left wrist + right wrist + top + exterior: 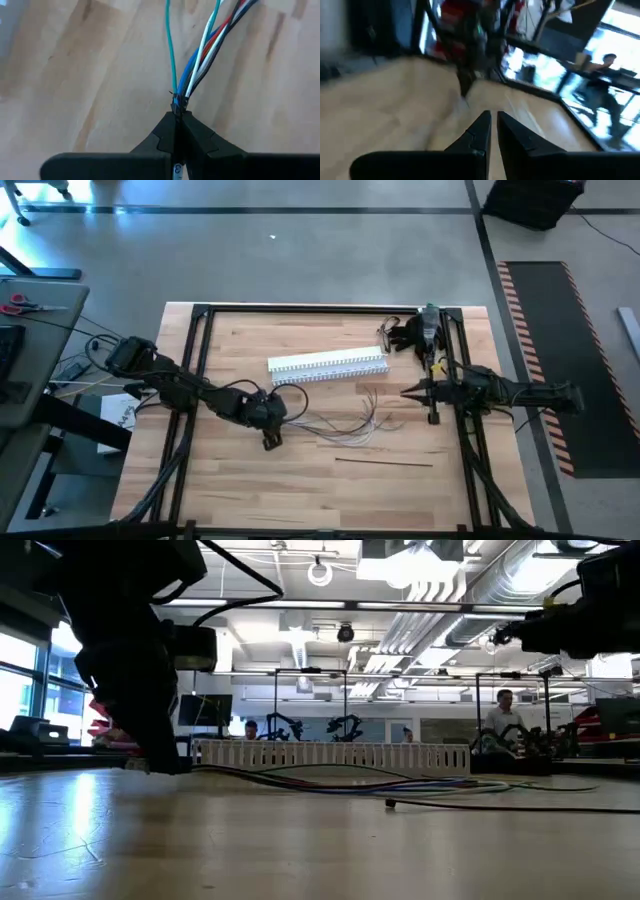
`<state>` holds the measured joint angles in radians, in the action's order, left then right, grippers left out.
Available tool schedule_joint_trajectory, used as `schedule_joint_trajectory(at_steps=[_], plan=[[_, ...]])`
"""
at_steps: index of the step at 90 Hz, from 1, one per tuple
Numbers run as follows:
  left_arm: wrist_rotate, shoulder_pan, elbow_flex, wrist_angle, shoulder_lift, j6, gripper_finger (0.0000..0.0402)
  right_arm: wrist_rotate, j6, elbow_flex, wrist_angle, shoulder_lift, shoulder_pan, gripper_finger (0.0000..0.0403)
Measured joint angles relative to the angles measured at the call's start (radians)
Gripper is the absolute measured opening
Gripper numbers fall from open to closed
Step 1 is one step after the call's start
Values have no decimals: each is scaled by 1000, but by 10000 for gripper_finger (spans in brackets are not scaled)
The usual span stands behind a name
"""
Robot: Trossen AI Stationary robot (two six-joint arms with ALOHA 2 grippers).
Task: Ziptie cables
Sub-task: Move the cable wires to the center of the table
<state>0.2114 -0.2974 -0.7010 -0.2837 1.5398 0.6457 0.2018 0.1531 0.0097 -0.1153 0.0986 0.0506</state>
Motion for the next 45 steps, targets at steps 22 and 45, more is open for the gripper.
schedule_joint_trajectory(at_steps=[22, 45], plan=[[-42, 3, -45, 11, 0, 34, 1, 74, -563, 0, -266, 0, -8, 16], [-96, 21, -194, -38, 0, -54, 1, -3, -554, 0, -245, 191, -115, 32]])
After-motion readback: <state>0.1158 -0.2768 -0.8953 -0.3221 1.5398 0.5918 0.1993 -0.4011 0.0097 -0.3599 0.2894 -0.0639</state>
